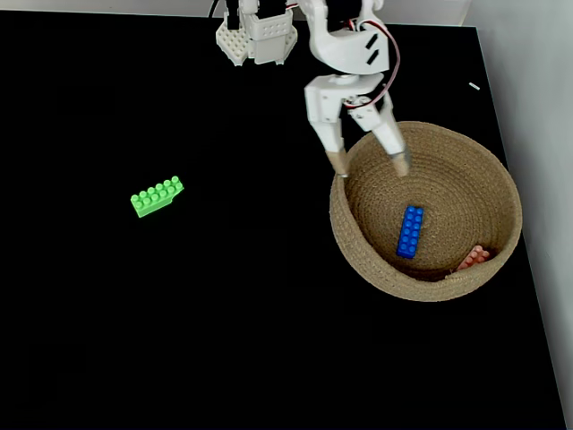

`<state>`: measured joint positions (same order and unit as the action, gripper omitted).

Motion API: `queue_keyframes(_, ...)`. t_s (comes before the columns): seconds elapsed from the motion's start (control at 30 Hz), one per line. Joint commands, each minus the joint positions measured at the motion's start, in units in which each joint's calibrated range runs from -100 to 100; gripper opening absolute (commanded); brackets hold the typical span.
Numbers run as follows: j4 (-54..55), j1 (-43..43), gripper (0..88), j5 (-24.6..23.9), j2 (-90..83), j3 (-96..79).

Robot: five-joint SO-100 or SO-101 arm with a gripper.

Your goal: Place the lego blocks in the tray

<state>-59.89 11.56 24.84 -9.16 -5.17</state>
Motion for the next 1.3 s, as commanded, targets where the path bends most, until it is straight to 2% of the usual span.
queue_keyframes(0.0,-6.8,-13.0,29.8,-1.6,-6.0,2.1)
queue_keyframes(0.2,-11.5,-29.7,29.8,0.7,0.6,2.0)
queue_keyframes(0.43,-12.5,-38.7,30.4,4.1,9.5,4.5)
queue_keyframes(1.27,-10.9,-41.5,29.9,8.5,22.5,8.6)
